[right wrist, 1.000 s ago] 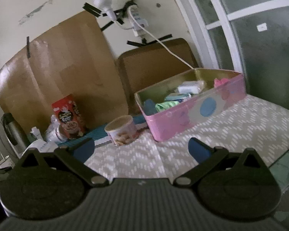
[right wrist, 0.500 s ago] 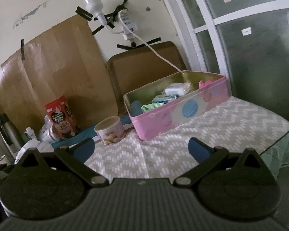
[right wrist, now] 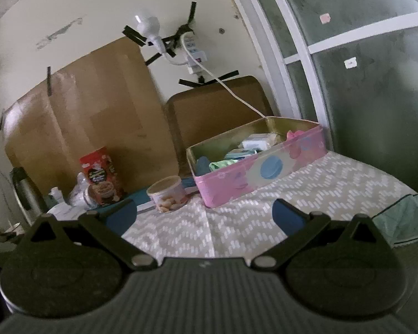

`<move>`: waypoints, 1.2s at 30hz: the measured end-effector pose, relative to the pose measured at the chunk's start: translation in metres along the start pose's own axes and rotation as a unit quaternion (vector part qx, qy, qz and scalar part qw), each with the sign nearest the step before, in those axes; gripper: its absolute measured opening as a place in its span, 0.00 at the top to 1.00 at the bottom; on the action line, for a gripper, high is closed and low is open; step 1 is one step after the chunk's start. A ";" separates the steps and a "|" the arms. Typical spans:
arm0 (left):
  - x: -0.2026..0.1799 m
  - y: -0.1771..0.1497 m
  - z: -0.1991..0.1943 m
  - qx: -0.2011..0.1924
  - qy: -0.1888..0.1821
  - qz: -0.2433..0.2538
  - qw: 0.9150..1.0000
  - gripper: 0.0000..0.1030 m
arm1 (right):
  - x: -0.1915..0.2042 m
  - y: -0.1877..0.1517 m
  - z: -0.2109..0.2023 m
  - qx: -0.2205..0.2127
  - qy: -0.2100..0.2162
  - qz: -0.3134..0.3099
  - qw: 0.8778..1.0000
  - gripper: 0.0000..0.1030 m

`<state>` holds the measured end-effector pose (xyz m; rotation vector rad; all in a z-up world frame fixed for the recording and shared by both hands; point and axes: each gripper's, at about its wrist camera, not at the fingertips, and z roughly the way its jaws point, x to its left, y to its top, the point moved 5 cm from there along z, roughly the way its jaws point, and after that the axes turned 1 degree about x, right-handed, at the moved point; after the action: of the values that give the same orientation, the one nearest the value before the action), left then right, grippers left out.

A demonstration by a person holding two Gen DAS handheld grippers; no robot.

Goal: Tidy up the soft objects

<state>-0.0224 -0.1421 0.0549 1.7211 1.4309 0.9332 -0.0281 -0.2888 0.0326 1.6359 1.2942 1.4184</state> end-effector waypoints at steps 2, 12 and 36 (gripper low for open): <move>-0.001 -0.001 -0.007 -0.001 0.001 -0.004 1.000 0.00 | 0.002 -0.002 -0.008 -0.003 0.005 -0.007 1.000 0.00; -0.004 -0.016 -0.034 0.017 0.038 0.000 0.999 0.00 | -0.008 -0.017 -0.028 -0.009 0.012 0.005 1.000 0.00; 0.021 -0.018 -0.032 0.034 0.070 -0.039 0.996 0.00 | 0.024 -0.021 -0.036 -0.030 0.043 -0.049 0.997 0.00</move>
<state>-0.0562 -0.1169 0.0576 1.6624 1.6260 0.9897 -0.0700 -0.2653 0.0315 1.4654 1.3475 1.4669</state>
